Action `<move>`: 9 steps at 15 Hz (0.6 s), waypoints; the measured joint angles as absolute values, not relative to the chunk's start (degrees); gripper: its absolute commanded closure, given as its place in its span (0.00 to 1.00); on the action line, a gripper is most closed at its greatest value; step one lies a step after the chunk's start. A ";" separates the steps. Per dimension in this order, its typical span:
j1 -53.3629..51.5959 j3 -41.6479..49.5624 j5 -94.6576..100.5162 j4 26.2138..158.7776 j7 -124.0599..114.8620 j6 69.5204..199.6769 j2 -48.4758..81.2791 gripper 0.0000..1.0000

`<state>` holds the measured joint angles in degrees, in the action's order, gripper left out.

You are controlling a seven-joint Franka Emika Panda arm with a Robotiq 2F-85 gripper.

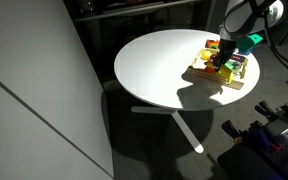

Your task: Pick up the toy banana from the tray and put it on the table

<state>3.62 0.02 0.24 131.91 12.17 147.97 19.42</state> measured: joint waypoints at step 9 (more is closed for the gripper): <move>4.63 -4.37 0.12 134.33 25.59 149.24 19.99 0.35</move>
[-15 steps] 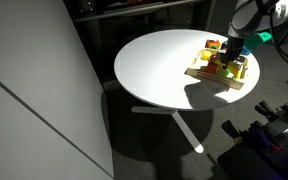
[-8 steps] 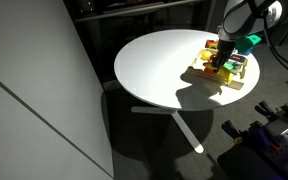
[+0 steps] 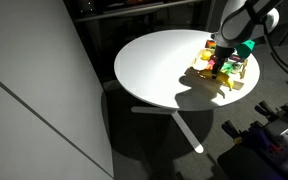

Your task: Pick up the toy banana from the tray and put it on the table

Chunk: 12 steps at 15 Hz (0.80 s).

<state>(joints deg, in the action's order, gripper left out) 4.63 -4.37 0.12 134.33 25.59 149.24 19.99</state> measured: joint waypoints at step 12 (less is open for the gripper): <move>4.35 -0.01 3.15 134.56 17.21 149.26 20.08 0.00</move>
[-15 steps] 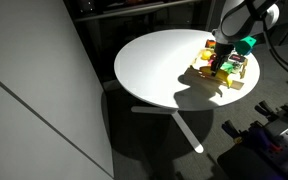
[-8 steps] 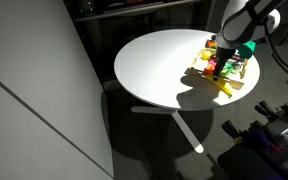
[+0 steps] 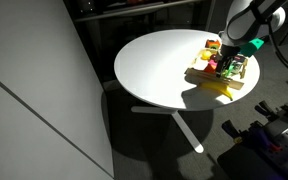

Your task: Pick up the toy banana from the tray and put it on the table

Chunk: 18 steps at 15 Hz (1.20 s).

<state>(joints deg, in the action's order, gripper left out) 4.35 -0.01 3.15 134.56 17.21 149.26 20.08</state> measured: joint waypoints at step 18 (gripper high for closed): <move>0.74 5.47 9.45 133.46 -4.34 127.41 7.16 0.00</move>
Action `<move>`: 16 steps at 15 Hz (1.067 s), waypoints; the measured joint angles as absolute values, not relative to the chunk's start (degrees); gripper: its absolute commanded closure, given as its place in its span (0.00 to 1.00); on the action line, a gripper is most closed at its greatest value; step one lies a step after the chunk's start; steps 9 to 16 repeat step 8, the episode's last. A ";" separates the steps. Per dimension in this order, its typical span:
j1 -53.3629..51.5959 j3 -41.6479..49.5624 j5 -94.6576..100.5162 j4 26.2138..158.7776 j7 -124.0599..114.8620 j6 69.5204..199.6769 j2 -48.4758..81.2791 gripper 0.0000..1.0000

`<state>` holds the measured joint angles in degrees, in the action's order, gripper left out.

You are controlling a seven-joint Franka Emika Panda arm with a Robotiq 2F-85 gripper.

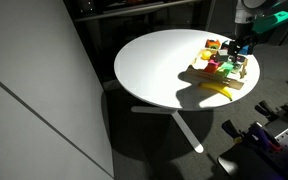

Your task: Pick up the toy banana from the tray and put it on the table

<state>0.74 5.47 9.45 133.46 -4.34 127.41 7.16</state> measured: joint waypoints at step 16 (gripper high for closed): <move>0.74 5.10 9.45 133.58 -6.29 127.43 5.34 0.00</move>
